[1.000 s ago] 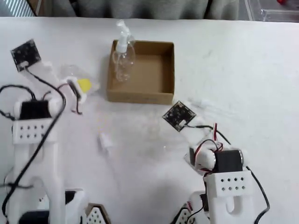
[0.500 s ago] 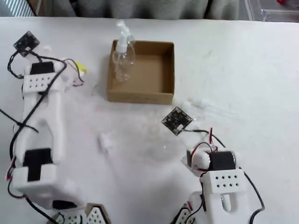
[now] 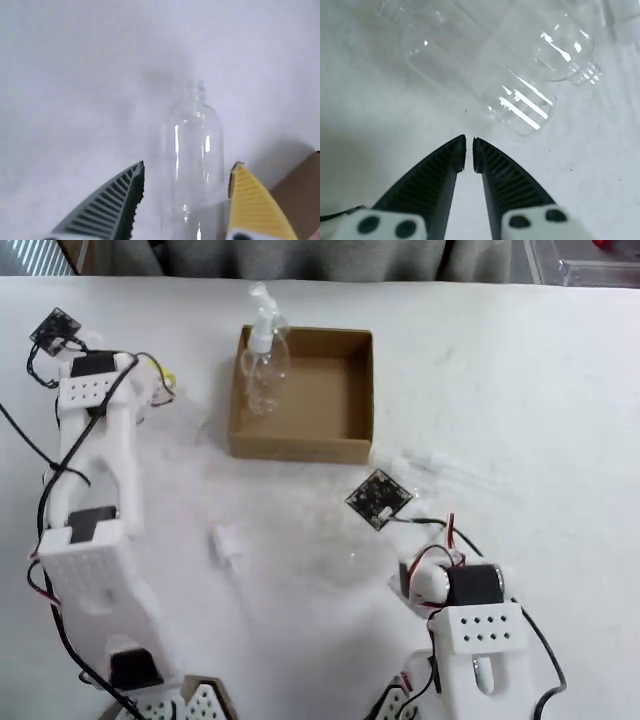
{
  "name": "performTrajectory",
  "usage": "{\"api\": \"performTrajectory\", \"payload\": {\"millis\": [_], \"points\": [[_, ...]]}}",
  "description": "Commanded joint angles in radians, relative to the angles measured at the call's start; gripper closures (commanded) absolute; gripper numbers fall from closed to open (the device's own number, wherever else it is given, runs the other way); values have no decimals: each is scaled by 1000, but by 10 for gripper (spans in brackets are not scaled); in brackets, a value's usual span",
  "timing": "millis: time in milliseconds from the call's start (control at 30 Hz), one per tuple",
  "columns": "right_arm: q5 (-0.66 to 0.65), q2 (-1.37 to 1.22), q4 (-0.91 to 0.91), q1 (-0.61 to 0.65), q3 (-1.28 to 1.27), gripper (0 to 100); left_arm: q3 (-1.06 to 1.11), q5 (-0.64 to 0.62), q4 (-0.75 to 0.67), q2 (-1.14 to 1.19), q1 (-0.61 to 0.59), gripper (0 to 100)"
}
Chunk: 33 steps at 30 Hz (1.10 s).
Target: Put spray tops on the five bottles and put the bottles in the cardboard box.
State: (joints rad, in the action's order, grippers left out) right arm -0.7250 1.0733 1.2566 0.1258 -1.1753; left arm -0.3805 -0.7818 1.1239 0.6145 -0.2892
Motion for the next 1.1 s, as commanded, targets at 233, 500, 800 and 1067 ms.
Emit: {"api": "performTrajectory", "payload": {"millis": [233,500,800,1067], "points": [[-8,-1,-16,24,9,981,-299,-9,78,162,-25,732],[-9,-1,-13,47,9,981,-526,-6,218,320,-22,732],[-9,-1,-16,47,29,981,-787,34,399,463,1,831],[3,-10,38,76,226,981,-967,104,560,530,-22,962]]}}
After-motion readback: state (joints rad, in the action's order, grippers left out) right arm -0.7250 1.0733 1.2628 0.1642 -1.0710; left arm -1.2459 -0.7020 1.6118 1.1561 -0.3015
